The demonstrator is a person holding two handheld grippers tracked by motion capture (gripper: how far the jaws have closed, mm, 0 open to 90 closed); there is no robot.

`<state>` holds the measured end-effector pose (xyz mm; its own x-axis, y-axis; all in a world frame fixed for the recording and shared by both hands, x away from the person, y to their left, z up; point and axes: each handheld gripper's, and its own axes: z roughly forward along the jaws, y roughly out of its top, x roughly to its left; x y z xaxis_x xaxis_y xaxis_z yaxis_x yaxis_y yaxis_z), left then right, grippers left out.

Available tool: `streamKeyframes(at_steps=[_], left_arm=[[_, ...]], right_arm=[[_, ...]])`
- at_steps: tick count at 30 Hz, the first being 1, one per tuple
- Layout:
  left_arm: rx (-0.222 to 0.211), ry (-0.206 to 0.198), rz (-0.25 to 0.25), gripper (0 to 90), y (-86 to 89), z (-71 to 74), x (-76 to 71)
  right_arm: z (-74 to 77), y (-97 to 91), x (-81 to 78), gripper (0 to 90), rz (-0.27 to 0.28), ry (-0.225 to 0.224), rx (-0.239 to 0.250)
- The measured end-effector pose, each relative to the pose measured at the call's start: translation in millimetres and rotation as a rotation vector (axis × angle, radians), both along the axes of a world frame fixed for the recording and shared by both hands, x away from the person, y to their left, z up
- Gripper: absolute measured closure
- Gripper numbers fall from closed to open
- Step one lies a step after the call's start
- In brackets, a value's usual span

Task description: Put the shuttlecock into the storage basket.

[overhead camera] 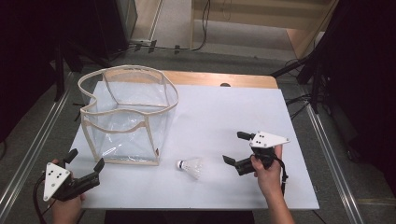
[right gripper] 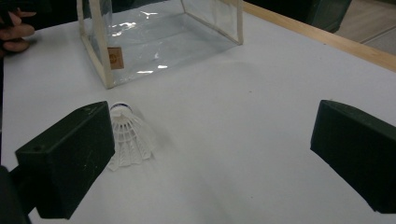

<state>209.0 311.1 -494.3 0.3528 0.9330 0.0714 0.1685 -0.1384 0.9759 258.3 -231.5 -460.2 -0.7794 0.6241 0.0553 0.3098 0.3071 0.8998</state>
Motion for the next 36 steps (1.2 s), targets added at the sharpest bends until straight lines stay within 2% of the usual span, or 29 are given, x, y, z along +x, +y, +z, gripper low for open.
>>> streamKeyframes(at_steps=[26,36], left_arm=[[0.005,-0.001,-0.002,9.3,-0.4,-0.1,0.2],[0.005,-0.001,-0.005,9.3,-0.6,-0.2,0.4]], right_arm=[[-3.2,41.8,7.0,0.0,0.139,0.044,-0.053],[-10.5,56.9,9.6,0.0,0.210,0.093,-0.083]])
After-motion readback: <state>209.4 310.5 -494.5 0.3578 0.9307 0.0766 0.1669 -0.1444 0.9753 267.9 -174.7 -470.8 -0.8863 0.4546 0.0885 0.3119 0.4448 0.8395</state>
